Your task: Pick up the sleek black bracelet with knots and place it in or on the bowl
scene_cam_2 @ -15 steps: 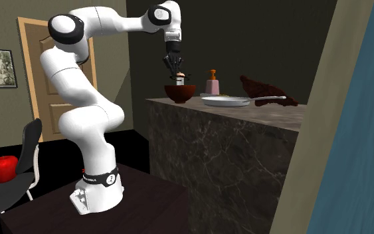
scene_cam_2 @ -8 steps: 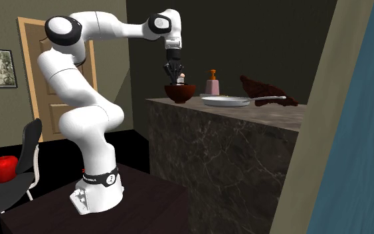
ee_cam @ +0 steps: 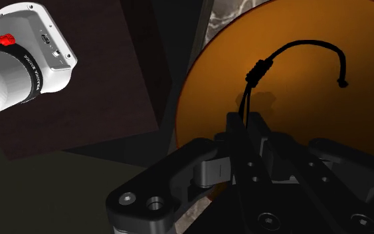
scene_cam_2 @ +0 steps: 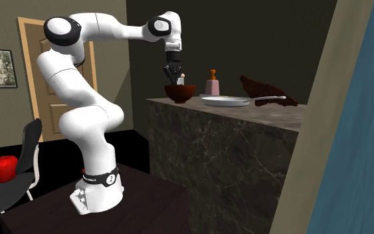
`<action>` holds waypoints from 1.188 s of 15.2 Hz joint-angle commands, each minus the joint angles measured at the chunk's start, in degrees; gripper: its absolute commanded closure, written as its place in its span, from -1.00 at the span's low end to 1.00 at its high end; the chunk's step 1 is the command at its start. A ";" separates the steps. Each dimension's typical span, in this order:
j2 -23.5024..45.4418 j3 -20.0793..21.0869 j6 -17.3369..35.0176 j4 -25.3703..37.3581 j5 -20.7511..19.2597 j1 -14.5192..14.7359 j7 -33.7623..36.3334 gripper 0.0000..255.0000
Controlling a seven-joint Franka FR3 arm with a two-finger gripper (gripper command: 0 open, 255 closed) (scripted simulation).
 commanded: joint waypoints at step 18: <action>3.18 -0.82 -6.32 9.25 -1.87 -1.37 1.54 -1.00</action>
